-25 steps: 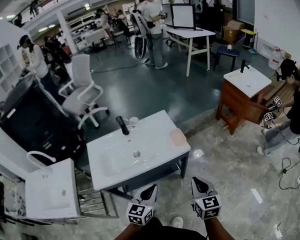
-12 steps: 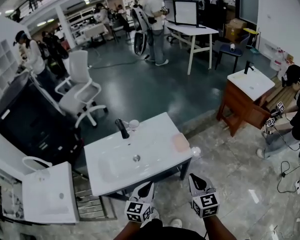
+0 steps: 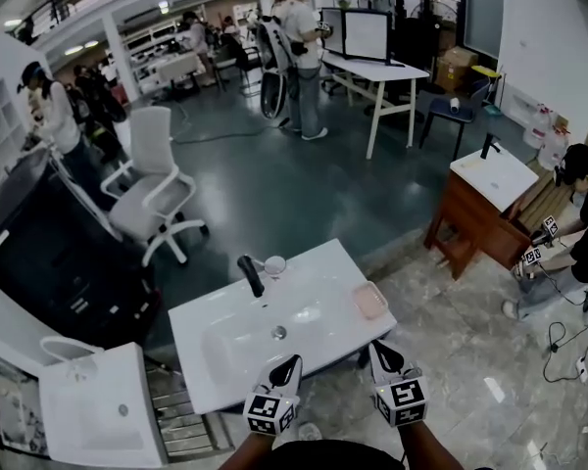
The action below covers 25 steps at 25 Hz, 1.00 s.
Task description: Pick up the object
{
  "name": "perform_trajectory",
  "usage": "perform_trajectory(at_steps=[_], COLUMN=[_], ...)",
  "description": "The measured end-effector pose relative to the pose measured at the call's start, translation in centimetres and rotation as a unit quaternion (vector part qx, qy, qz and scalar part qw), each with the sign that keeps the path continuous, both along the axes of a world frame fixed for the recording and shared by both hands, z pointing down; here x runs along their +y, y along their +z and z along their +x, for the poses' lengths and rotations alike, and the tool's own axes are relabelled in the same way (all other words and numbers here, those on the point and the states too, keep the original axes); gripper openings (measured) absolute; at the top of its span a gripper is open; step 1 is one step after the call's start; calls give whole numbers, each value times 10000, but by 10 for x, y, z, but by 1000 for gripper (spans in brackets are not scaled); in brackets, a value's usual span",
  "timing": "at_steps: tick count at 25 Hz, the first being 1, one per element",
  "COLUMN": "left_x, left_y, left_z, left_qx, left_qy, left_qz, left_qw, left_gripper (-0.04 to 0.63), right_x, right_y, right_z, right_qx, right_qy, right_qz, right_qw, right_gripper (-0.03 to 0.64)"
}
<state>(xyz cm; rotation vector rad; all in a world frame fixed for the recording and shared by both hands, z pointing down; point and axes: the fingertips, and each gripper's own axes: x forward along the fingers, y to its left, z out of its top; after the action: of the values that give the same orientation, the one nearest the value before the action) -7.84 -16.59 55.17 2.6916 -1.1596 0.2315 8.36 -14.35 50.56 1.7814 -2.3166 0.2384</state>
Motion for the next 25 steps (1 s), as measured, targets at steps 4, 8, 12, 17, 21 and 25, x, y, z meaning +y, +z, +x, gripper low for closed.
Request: perform_trajectory(at_steps=[4, 8, 12, 17, 21, 25], left_x=[-14, -23, -24, -24, -32, -46], left_y=[1, 4, 6, 11, 15, 13], left_z=[-15, -25, -27, -19, -11, 1], left_qx=[10, 23, 43, 55, 18, 3], left_qy=[78, 151, 229, 330, 303, 138], left_qz=[12, 9, -28, -86, -126, -140], left_qw=[10000, 9999, 9997, 9994, 9995, 9998], left_gripper=[18, 18, 18, 18, 18, 18], right_x=[-15, -25, -28, -29, -40, -56], right_y=[9, 13, 13, 18, 20, 23], right_z=[-10, -16, -17, -8, 2, 18], right_qx=[8, 25, 8, -84, -150, -115], right_qy=[96, 172, 258, 396, 412, 292], right_qz=[-90, -142, -133, -192, -264, -306], right_qw=[9999, 9997, 9996, 9990, 9987, 9990], right_gripper=[3, 3, 3, 3, 2, 2])
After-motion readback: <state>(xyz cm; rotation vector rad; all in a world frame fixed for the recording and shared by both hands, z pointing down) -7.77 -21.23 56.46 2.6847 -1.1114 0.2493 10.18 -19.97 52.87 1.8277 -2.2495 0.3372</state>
